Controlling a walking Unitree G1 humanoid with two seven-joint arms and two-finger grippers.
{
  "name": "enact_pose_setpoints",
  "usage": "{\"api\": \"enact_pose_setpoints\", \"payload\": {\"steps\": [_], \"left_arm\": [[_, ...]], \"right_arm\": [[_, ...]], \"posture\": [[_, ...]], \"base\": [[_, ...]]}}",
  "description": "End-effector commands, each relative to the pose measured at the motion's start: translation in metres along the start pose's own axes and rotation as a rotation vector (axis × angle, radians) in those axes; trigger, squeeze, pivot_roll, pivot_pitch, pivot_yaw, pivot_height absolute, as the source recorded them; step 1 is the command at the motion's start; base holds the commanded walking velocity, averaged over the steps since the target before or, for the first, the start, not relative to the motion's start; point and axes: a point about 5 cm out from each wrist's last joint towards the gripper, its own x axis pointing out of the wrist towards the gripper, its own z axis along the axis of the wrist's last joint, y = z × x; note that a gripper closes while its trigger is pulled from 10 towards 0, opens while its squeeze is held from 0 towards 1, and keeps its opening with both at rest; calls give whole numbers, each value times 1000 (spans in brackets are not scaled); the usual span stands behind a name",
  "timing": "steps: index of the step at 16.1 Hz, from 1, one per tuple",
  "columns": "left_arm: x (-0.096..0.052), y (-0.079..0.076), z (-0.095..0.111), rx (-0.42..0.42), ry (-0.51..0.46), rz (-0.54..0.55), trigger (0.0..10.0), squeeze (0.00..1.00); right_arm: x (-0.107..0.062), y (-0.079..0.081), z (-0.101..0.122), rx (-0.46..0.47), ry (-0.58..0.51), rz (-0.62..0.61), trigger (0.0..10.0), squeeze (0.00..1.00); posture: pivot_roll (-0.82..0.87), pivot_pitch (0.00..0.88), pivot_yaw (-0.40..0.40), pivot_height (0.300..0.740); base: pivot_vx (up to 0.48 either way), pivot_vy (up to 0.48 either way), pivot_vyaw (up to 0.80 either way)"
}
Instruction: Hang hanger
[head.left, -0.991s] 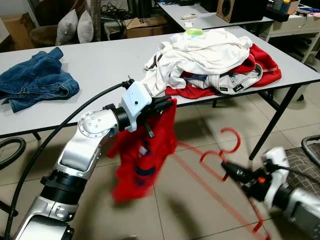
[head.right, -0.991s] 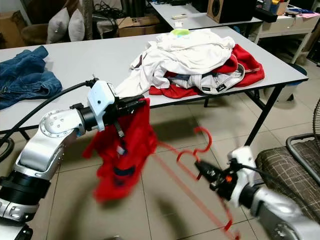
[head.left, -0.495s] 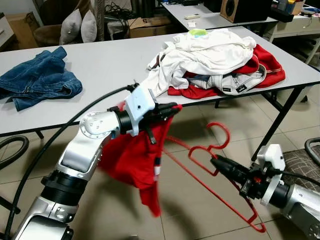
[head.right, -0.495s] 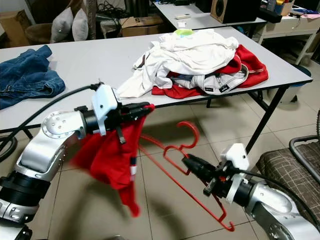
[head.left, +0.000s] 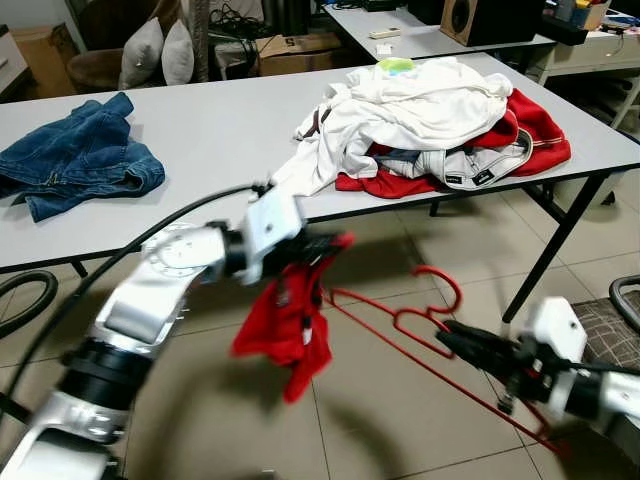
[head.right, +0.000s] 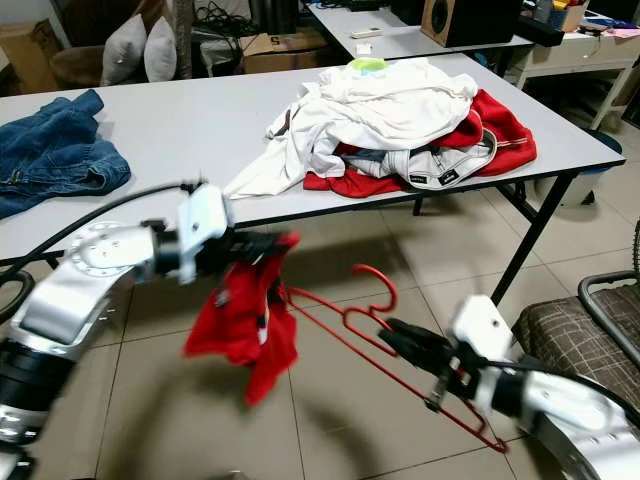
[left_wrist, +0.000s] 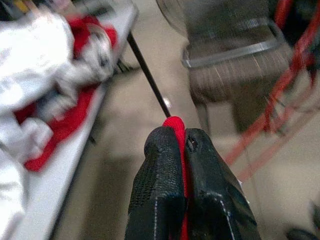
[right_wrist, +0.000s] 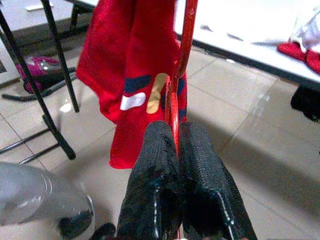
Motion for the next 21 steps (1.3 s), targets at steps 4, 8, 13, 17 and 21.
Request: {"api": "enact_pose_setpoints", "payload": {"steps": [4, 8, 13, 17, 21], "left_arm": [[-1, 4, -32, 28, 179, -57, 10000, 0], [7, -21, -49, 2, 235, -172, 10000, 0], [16, -29, -56, 28, 228, -173, 10000, 0], [26, -23, -55, 106, 237, -230, 10000, 0], [33, -4, -39, 185, 177, -290, 10000, 0]], "right_arm": [[-12, 7, -3, -56, 62, 83, 10000, 0], [-4, 11, -13, -9, 81, 18, 10000, 0], [2, 10, -17, 12, 70, -39, 10000, 0], [-3, 4, -18, 11, 74, -84, 10000, 0], [-14, 4, -9, 4, 26, -81, 10000, 0]], "posture": [[-28, 0, 74, 740], [-29, 0, 74, 740], [-33, 0, 69, 740], [-46, 0, 88, 740], [-68, 0, 117, 740]], "base": [[0, 0, 0], [0, 0, 0], [0, 0, 0], [0, 0, 0], [0, 0, 0]]}}
